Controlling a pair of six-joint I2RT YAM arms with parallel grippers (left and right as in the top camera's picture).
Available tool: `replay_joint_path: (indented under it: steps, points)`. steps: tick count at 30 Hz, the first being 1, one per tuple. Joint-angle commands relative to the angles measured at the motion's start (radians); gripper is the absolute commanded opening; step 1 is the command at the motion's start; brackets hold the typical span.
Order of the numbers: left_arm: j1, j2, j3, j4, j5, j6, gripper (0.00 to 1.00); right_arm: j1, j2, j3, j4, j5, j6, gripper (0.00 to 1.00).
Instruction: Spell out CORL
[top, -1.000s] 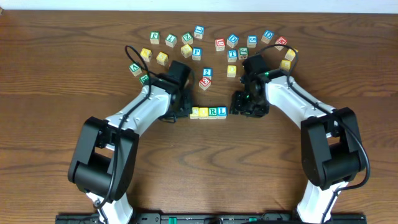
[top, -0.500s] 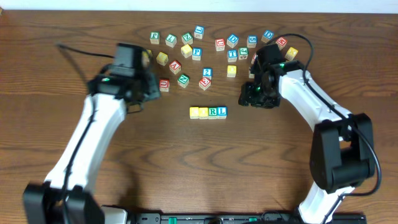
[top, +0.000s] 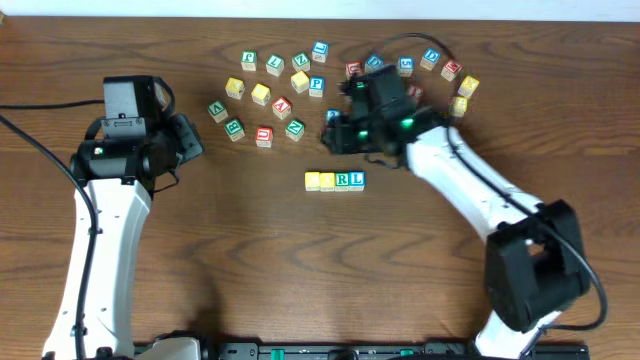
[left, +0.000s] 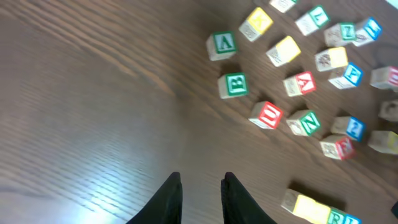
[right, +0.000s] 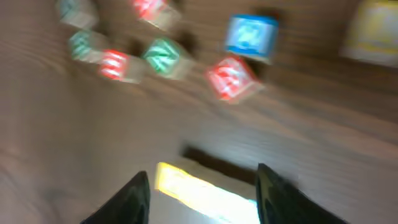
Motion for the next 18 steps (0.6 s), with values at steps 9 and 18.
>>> replay_joint_path:
  steps: [9, 18]
  points:
    - [0.037, 0.0, 0.022, -0.037, -0.073, 0.02, 0.22, 0.216, 0.355, 0.47, -0.275, 0.072, -0.005, 0.34]
    - [0.037, 0.0, 0.017, -0.046, -0.073, 0.02, 0.22, 0.269, 0.403, 0.47, -0.288, 0.146, 0.14, 0.3]
